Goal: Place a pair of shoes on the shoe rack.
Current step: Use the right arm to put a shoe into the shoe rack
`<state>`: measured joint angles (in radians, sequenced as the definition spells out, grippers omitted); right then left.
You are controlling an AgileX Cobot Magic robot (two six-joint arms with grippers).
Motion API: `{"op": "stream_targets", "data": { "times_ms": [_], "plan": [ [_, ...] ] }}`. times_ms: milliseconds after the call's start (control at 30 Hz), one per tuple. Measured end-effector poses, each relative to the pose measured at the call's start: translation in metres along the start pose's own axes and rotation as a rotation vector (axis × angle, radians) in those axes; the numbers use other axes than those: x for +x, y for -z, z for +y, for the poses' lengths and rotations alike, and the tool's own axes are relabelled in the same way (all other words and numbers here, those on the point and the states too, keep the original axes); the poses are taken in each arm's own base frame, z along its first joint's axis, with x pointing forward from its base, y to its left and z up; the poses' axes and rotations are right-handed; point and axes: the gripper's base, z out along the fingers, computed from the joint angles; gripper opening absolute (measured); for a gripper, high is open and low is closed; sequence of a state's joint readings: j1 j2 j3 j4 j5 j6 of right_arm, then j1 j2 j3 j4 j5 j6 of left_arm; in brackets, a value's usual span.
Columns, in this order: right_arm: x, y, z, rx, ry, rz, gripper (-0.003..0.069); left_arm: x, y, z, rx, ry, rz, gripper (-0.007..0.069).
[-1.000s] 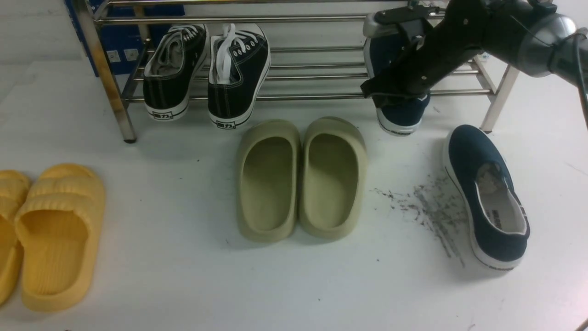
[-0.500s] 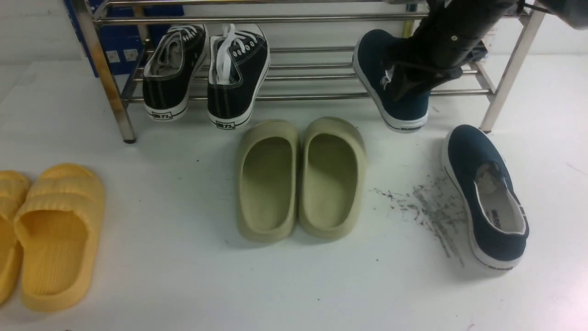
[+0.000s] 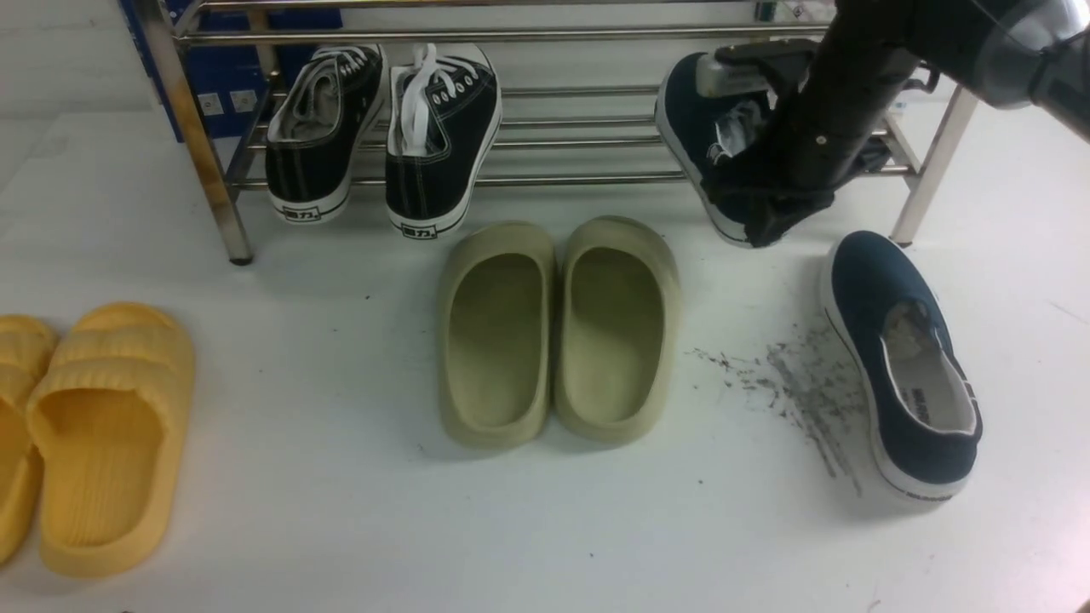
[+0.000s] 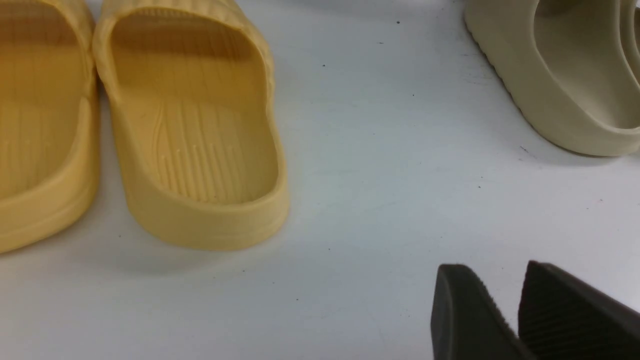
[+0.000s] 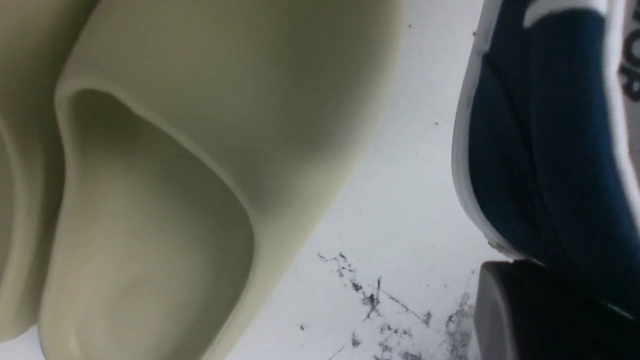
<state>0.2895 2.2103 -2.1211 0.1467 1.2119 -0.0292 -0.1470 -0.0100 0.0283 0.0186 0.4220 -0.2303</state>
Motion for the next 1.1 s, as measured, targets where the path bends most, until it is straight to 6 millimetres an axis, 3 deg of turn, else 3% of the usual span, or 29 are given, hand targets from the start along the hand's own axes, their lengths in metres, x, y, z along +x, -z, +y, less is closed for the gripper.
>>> {"op": "stream_targets", "data": {
  "times_ms": [600,1100],
  "plan": [
    [-0.02,0.011,0.007,-0.003,0.017,-0.194,-0.0003,0.0,0.0,0.0,0.0,0.0,0.0,0.0218],
    [-0.017,0.016,0.014,-0.079,-0.012,-0.162,0.0036,0.0,0.0,0.0,0.0,0.0,0.0,0.0228]
  ]
}}
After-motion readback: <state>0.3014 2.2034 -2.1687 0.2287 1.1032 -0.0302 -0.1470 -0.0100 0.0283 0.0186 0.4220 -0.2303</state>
